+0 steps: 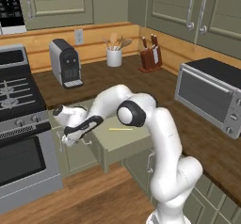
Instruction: Take a straw from the drawer in front and place it inside the glass cup on the dining counter.
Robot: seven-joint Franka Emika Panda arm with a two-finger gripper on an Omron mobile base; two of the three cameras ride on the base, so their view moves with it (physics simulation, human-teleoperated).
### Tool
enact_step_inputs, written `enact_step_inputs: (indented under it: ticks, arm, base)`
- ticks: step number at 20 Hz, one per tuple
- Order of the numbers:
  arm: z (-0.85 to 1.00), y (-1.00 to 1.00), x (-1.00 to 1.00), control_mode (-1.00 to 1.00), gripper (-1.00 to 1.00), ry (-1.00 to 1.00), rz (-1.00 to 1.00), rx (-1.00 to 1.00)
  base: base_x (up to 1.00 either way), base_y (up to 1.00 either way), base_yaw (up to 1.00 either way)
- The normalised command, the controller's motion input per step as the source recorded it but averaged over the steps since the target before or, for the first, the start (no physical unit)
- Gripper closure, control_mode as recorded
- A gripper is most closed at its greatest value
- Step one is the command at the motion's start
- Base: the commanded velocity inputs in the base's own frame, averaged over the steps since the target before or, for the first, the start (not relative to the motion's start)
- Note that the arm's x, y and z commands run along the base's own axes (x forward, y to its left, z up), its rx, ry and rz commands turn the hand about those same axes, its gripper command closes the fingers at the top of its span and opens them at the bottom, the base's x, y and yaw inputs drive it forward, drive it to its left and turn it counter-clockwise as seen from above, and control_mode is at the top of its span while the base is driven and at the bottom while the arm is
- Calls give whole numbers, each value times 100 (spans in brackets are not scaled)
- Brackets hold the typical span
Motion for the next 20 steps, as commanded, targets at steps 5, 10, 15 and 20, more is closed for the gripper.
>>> enact_step_inputs:
  ticks: [5, 10, 15, 20]
  arm:
    - [81, -39, -27, -100, -100, 14, -7, 34]
    - [33, -82, 20, -100, -100, 12, -15, 10]
    - [0, -74, 58, -100, -100, 18, -15, 1]
    - [-27, -20, 45, -100, -100, 14, -4, 1]
  base:
    - [0, 0, 0]
    - [0, 0, 0]
    - [0, 0, 0]
    - [0, 0, 0]
